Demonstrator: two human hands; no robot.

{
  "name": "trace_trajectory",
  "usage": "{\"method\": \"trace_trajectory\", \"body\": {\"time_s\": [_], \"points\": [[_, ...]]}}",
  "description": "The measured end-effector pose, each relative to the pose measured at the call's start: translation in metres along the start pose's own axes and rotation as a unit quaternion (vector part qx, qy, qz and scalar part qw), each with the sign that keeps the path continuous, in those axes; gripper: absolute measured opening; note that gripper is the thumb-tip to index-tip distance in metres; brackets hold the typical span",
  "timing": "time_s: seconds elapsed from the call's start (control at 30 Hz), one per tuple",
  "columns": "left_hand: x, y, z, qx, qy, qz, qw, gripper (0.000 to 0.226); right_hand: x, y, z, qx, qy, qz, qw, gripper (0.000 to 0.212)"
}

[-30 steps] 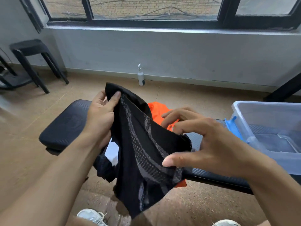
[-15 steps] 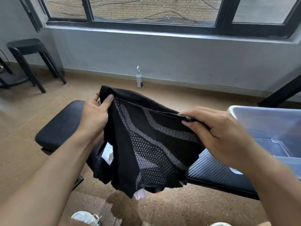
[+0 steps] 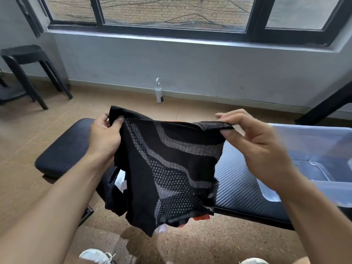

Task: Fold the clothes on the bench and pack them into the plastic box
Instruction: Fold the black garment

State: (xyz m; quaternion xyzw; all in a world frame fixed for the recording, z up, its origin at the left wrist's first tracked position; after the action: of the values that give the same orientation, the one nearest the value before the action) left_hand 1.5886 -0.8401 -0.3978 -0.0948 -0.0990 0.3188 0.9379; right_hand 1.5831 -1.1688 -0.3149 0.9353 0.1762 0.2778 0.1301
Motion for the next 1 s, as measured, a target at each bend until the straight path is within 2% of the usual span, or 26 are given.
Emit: {"method": "trace_trajectory", "body": {"time_s": [0.07, 0.13, 0.2, 0.27, 0.33, 0.43, 0.5, 0.57, 0.63, 0.7, 0.73, 0.8, 0.83, 0.9, 0.93, 1.0], "points": [[0.002, -0.002, -0.004, 0.013, 0.006, 0.0, 1.0, 0.008, -0.001, -0.006, -0.009, -0.002, 0.018, 0.008, 1.0, 0.017], [0.006, 0.002, -0.011, 0.025, 0.018, 0.012, 0.999, 0.01, -0.001, -0.009, -0.012, -0.052, 0.012, 0.006, 0.999, 0.023], [0.009, 0.006, -0.018, 0.057, 0.02, 0.023, 0.998, 0.01, -0.001, -0.01, -0.006, -0.063, -0.049, -0.025, 0.997, 0.02], [0.01, 0.005, -0.022, 0.091, 0.015, 0.02, 0.996, 0.005, -0.005, -0.014, 0.001, -0.098, -0.103, -0.095, 0.985, 0.016], [0.009, 0.002, -0.021, 0.11, 0.005, 0.018, 0.994, 0.006, -0.01, -0.012, 0.006, -0.213, -0.119, -0.143, 0.959, 0.008], [0.011, 0.0, -0.023, 0.089, 0.016, 0.009, 0.996, 0.006, -0.012, -0.003, 0.014, -0.371, -0.108, -0.162, 0.908, 0.01], [0.01, -0.002, -0.023, 0.078, 0.025, -0.012, 0.997, 0.007, -0.01, 0.004, 0.017, -0.433, -0.09, -0.147, 0.885, 0.009], [0.01, -0.006, -0.025, 0.063, 0.037, -0.044, 0.996, 0.006, -0.007, 0.014, 0.022, -0.441, -0.077, -0.097, 0.889, 0.008], [0.008, -0.011, -0.024, 0.047, 0.04, -0.077, 0.995, 0.006, -0.005, 0.029, 0.032, -0.441, -0.114, -0.045, 0.889, 0.013], [0.005, -0.016, -0.022, 0.037, 0.041, -0.094, 0.994, 0.005, -0.006, 0.041, 0.046, -0.449, -0.178, -0.032, 0.875, 0.021], [0.003, -0.019, -0.021, 0.029, 0.043, -0.105, 0.993, 0.004, -0.008, 0.044, 0.056, -0.453, -0.221, -0.05, 0.862, 0.028], [-0.003, -0.025, -0.019, 0.009, 0.057, -0.134, 0.989, 0.004, -0.015, 0.043, 0.074, -0.472, -0.298, -0.134, 0.819, 0.037], [-0.006, -0.028, -0.017, -0.001, 0.065, -0.153, 0.986, 0.004, -0.02, 0.04, 0.081, -0.485, -0.318, -0.183, 0.794, 0.032], [-0.012, -0.033, -0.015, -0.007, 0.073, -0.19, 0.979, 0.008, -0.025, 0.037, 0.086, -0.486, -0.329, -0.239, 0.773, 0.019], [-0.015, -0.035, -0.013, -0.001, 0.073, -0.203, 0.976, 0.009, -0.026, 0.036, 0.083, -0.471, -0.324, -0.244, 0.783, 0.021], [-0.021, -0.037, -0.008, 0.03, 0.072, -0.222, 0.972, 0.013, -0.023, 0.037, 0.072, -0.397, -0.314, -0.217, 0.835, 0.024]]}}
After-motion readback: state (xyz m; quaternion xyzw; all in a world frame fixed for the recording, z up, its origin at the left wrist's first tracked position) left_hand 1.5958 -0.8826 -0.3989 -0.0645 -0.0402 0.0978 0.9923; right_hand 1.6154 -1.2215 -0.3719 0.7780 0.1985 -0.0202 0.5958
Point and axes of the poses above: each hand's wrist, its own x-axis towards the middle knuckle, its own y-axis out of the back of the hand, z = x × y, the point moved 8 cm from there along x, towards the middle knuckle, and after that the axes turned 11 degrees about -x, right-handed, at the moved point
